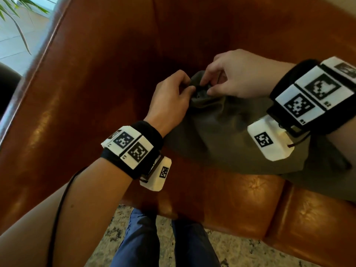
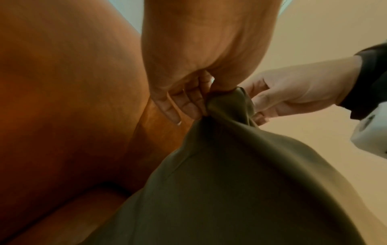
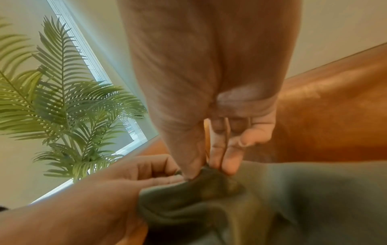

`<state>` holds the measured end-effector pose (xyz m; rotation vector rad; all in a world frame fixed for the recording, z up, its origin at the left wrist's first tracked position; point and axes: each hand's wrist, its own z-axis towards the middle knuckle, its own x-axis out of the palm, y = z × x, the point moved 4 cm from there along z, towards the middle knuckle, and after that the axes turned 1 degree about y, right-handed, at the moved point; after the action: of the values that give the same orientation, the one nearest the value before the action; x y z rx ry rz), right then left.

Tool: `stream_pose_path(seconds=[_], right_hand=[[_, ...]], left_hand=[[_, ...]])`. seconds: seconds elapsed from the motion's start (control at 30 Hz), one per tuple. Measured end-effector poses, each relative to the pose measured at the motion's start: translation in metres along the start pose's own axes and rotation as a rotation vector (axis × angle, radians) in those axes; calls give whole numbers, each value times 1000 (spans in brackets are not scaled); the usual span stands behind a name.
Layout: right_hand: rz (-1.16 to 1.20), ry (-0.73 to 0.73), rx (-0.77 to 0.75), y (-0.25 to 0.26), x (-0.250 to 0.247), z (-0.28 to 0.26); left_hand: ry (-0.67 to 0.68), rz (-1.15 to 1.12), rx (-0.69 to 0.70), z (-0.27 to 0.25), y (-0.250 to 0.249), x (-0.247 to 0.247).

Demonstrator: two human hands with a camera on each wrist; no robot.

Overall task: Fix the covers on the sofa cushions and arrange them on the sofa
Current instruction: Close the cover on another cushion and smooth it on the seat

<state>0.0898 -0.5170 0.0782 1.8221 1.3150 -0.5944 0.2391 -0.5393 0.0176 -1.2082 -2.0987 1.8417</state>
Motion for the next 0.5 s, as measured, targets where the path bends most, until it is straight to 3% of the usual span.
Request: stream_pose_path(seconds=[0.27, 0.5], right_hand=[[80, -149, -17, 5, 17, 6], [41, -189, -60, 11, 20, 5]], left_hand=[[-43, -384, -200, -3, 11, 8], [-88, -447, -213, -6, 9, 10]])
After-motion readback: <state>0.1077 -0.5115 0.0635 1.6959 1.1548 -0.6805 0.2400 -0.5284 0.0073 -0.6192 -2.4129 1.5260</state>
